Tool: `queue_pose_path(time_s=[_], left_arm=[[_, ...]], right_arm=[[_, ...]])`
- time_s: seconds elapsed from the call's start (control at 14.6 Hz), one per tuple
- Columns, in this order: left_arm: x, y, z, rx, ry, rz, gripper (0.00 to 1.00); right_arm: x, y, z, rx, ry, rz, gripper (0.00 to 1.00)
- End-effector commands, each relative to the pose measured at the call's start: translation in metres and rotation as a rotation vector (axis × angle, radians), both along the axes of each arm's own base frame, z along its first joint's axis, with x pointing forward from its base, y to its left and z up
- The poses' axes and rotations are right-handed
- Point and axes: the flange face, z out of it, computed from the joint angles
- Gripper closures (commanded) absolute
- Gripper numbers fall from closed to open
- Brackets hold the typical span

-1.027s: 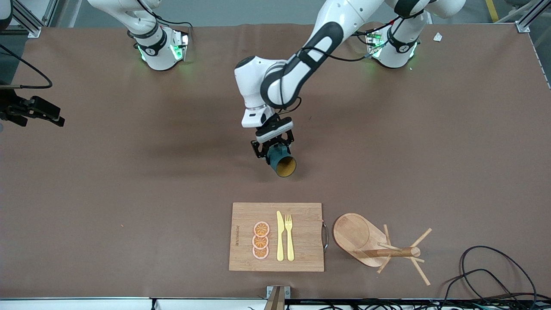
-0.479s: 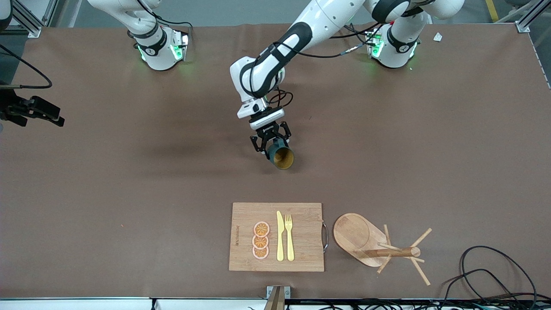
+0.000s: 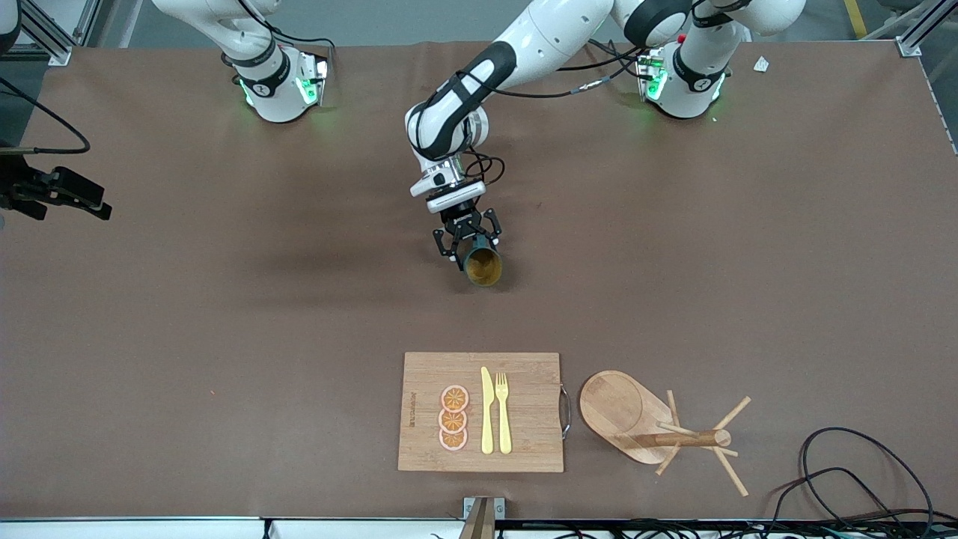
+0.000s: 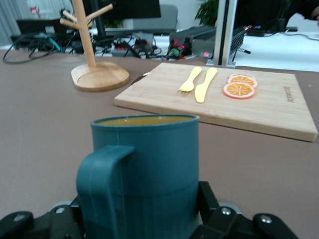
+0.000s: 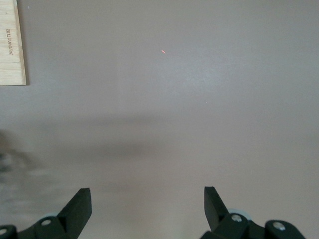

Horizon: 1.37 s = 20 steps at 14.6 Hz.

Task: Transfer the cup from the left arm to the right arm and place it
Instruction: 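Set the teal mug down on the table and open the left gripper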

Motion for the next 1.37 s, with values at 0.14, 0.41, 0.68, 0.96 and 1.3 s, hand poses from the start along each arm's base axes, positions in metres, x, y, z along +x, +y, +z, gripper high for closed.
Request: queue_pose_path(time_s=[0.14,0.41,0.68,0.96,1.3], left_arm=[[-0.005,-0.003,-0.017,0.094,-0.044,-0.052,0.25],[-0.025,-0.016,-0.003,0.062,-0.032,-0.052,0.0],[-0.052,-0.027,0.039,0.001,0.031,0.067,0.0],[-0.068,-0.039,0.136,-0.149,0.127,0.203,0.0],[-0.01,-0.007,0.26,-0.242,0.294,0.311,0.0]], right_arm=[[0.0,-0.003,0.003,0.002,-0.002,0.011,0.0],[0.0,-0.003,0.003,0.002,-0.002,0.011,0.0],[0.0,-0.003,0.003,0.002,-0.002,0.011,0.0],[0.0,-0.002,0.002,0.01,0.003,0.007,0.0],[-0.003,0.02,-0.03,0.015,0.074,0.04,0.0]])
